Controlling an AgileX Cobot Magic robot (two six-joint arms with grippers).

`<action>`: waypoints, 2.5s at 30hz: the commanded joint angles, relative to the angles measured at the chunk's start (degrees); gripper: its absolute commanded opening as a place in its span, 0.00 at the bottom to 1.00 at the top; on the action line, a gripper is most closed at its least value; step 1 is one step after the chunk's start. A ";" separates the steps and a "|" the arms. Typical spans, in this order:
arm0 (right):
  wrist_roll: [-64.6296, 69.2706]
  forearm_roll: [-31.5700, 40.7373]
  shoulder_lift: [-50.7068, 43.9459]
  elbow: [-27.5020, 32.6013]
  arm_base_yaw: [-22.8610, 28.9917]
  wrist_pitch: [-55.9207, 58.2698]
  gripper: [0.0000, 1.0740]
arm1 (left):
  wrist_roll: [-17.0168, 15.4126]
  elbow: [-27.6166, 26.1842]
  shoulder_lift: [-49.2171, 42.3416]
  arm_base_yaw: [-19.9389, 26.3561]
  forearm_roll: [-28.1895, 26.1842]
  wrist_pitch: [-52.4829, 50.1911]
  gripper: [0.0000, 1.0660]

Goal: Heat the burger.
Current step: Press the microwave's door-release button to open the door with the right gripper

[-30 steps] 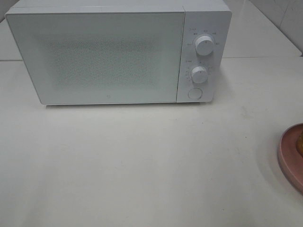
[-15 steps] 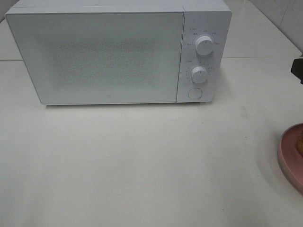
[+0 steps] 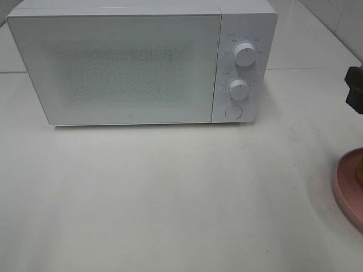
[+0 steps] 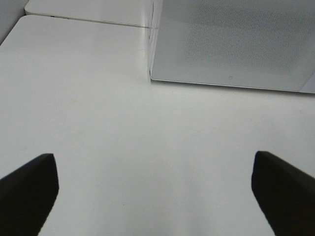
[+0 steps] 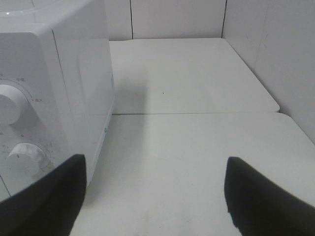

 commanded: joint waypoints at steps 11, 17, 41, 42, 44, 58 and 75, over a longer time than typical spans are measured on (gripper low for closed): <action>-9.80 17.76 15.64 0.00 17.36 -17.59 0.71 | 0.06 0.00 -0.97 -0.17 -0.23 -0.17 0.94; -11.12 26.41 20.05 -0.06 26.41 -23.26 0.71 | 0.06 0.00 -0.97 -0.17 -0.23 -0.17 0.94; -13.81 38.10 28.99 -8.71 40.34 -24.24 0.70 | 0.06 0.00 -0.97 -0.17 -0.23 -0.17 0.94; -13.18 38.10 28.99 -8.71 40.34 -24.12 0.70 | 0.06 0.00 -0.97 -0.17 -0.23 -0.17 0.94; -9.40 38.10 29.16 -8.71 40.34 -24.06 0.70 | 0.06 0.00 -0.97 -0.17 -0.23 -0.17 0.94; 33.75 37.93 29.16 -8.71 40.34 -21.20 0.44 | 0.06 0.00 -0.97 -0.17 -0.23 -0.17 0.94; 65.72 37.47 29.16 -8.71 40.16 -19.02 0.00 | 0.06 0.00 -0.97 -0.17 -0.23 -0.17 0.94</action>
